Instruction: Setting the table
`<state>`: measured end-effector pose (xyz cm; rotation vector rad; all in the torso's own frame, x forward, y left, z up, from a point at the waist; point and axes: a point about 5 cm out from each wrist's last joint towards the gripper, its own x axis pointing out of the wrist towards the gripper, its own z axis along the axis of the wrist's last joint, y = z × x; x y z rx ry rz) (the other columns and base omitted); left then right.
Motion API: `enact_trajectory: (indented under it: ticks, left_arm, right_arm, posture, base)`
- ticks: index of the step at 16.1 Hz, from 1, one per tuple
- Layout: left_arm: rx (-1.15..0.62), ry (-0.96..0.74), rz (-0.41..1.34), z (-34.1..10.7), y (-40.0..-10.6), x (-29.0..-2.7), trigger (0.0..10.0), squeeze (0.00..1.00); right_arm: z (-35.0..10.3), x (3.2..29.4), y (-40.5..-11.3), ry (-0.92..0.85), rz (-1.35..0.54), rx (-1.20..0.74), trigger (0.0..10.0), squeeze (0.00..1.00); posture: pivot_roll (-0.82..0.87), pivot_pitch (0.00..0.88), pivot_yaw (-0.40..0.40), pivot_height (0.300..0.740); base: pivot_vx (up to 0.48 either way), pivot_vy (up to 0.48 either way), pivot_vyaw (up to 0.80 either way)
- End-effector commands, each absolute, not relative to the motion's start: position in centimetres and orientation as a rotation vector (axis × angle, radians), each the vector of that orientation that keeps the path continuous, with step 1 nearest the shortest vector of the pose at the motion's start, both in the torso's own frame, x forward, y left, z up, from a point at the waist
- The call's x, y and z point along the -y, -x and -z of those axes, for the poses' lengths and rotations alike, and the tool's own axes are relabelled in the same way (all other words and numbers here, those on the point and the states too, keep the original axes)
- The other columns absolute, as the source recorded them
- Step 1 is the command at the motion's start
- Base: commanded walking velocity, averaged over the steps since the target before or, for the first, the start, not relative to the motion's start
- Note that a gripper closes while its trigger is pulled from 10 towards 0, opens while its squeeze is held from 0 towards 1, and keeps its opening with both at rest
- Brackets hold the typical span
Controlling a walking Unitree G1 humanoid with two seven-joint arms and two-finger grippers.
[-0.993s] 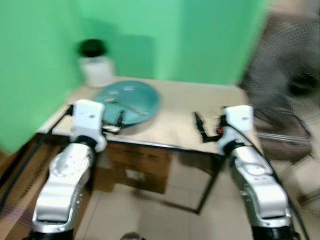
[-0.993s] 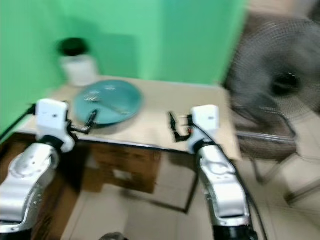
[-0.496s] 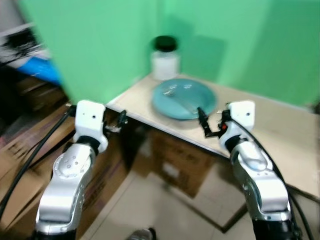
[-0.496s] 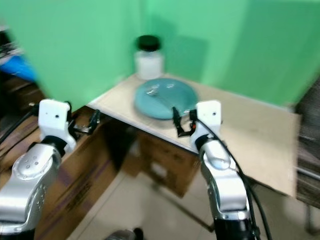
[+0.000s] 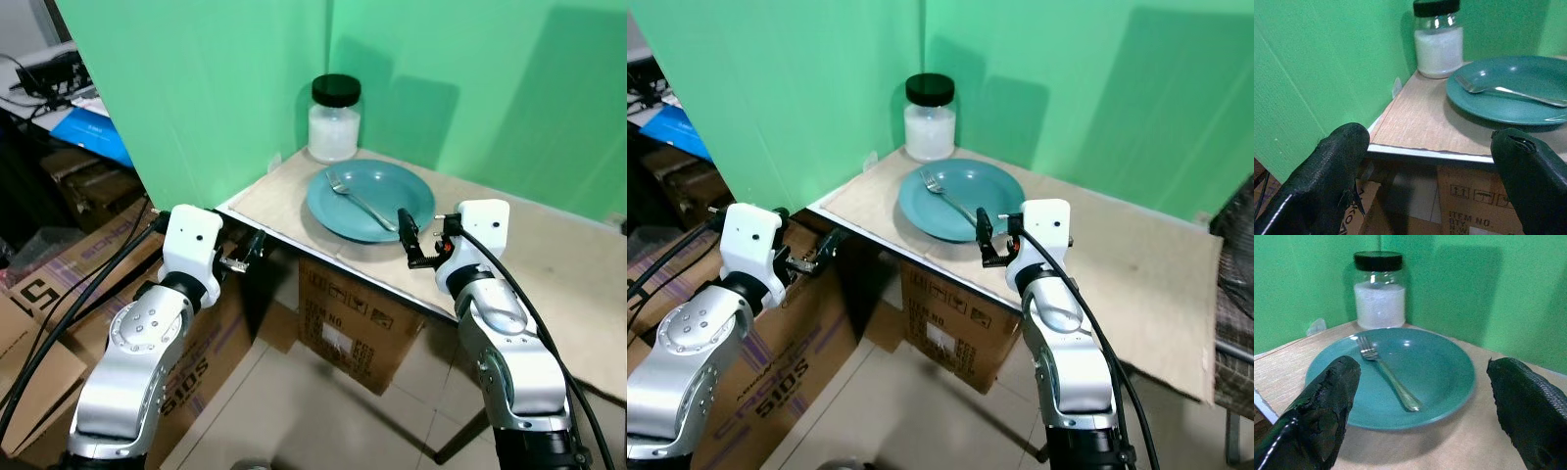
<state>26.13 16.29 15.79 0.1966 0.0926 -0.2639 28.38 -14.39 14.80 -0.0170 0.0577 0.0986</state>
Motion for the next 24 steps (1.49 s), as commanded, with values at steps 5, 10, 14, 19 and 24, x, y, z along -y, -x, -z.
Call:
enact_trajectory:
  ticks: [5,10,14,19,24]
  left_arm:
    - [-0.097,-0.19,0.303,-16.0,-26.3,-16.0,10.0,0.0]
    - [-0.076,-0.186,0.298,-16.2,-26.9,-15.6,10.0,0.0]
    - [-0.083,-0.174,0.309,-15.9,-26.6,-15.4,10.0,0.0]
    - [-0.083,-0.183,0.334,-15.8,-26.8,-15.1,10.0,0.0]
    - [-0.075,-0.188,0.363,-15.8,-26.8,-14.7,10.0,0.0]
  right_arm:
    - [-15.0,14.6,-28.7,0.03,-0.085,-0.054,10.0,1.0]
    - [-15.7,14.4,-29.4,0.067,-0.128,-0.028,10.0,1.0]
    - [-15.7,14.3,-29.0,0.084,-0.142,-0.033,10.0,1.0]
    - [-15.6,14.8,-28.8,0.066,-0.105,-0.031,10.0,1.0]
    - [-16.1,15.0,-28.7,0.072,-0.091,-0.026,10.0,1.0]
  posture:
    - [0.13,0.0,0.002,0.74]
    - [0.12,0.0,-0.028,0.74]
    - [0.1,0.0,-0.018,0.74]
    - [0.09,0.0,-0.007,0.74]
    - [0.07,0.0,-0.01,0.74]
  base:
    - [0.33,0.0,0.0]
    - [0.345,0.0,0.0]
    - [0.343,0.0,0.6]
    - [0.34,0.0,0.13]
    - [0.315,0.0,0.0]
